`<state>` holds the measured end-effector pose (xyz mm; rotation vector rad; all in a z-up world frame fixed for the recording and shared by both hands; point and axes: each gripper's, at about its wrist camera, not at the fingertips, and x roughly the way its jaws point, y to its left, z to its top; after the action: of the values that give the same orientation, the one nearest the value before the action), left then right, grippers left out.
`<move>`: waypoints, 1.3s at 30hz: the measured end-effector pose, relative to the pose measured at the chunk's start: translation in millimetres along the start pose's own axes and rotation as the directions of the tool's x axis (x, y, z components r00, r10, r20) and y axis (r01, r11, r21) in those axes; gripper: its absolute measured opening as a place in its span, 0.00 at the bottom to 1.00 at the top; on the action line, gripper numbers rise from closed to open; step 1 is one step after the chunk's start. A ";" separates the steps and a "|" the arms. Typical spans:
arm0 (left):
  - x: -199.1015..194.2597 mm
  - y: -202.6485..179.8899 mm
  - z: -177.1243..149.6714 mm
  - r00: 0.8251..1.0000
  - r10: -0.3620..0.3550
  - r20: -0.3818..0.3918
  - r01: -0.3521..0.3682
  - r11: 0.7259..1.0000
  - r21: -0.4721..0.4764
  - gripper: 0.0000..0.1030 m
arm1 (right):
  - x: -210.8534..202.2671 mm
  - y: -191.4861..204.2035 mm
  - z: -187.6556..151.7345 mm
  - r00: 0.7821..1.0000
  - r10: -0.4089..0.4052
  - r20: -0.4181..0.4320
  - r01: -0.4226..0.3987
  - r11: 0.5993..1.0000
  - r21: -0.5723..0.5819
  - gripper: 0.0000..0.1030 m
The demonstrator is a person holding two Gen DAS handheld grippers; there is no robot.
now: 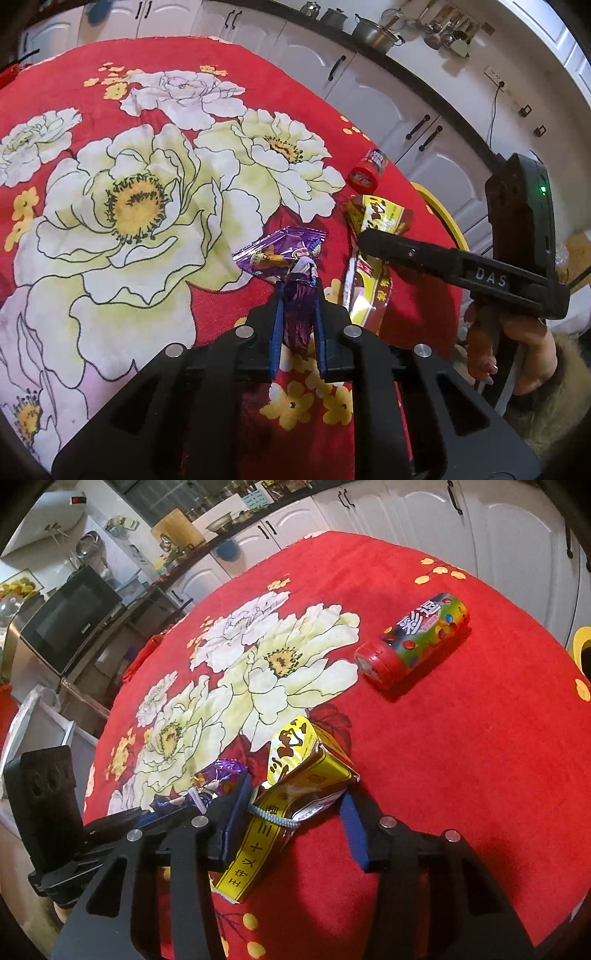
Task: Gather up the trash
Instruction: 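Carry the purple wrapper with the left gripper while the right gripper carries the yellow wrapper to the bin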
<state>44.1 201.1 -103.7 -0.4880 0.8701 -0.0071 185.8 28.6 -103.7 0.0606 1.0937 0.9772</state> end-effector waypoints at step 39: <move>2.6 -108.8 35.0 0.999 -0.002 0.052 -0.010 0.974 0.227 0.08 | -126.4 -38.4 -15.5 0.946 -0.165 0.278 0.184 0.982 -0.044 0.42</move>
<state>92.1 118.0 -41.5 -0.2703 0.8075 -0.0889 185.2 -87.9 -39.5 0.0397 0.7954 0.8188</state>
